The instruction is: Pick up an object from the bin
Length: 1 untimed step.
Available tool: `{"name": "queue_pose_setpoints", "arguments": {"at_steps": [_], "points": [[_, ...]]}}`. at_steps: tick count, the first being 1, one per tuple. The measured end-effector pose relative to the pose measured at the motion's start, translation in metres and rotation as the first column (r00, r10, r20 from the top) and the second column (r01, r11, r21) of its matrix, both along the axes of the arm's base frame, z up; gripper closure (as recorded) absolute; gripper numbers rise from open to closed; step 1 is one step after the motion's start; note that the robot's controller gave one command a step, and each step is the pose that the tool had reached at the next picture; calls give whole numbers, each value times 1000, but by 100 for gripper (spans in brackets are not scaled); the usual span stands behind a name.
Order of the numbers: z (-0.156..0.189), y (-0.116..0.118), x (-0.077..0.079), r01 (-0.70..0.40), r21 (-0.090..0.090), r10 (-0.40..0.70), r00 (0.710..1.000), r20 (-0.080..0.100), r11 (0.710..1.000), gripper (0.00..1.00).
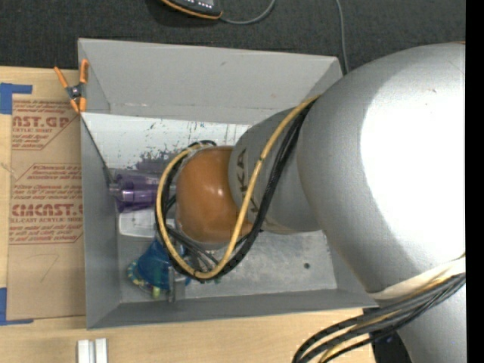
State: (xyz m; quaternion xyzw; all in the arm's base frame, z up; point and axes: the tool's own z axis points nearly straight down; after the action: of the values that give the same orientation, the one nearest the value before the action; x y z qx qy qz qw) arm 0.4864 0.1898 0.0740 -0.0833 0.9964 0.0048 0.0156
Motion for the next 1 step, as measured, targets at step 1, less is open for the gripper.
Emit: {"name": "queue_pose_setpoints", "arguments": {"at_steps": [1], "points": [[0, 1, 2, 25, 3, -25, 1000, 0, 1000, 100]]}}
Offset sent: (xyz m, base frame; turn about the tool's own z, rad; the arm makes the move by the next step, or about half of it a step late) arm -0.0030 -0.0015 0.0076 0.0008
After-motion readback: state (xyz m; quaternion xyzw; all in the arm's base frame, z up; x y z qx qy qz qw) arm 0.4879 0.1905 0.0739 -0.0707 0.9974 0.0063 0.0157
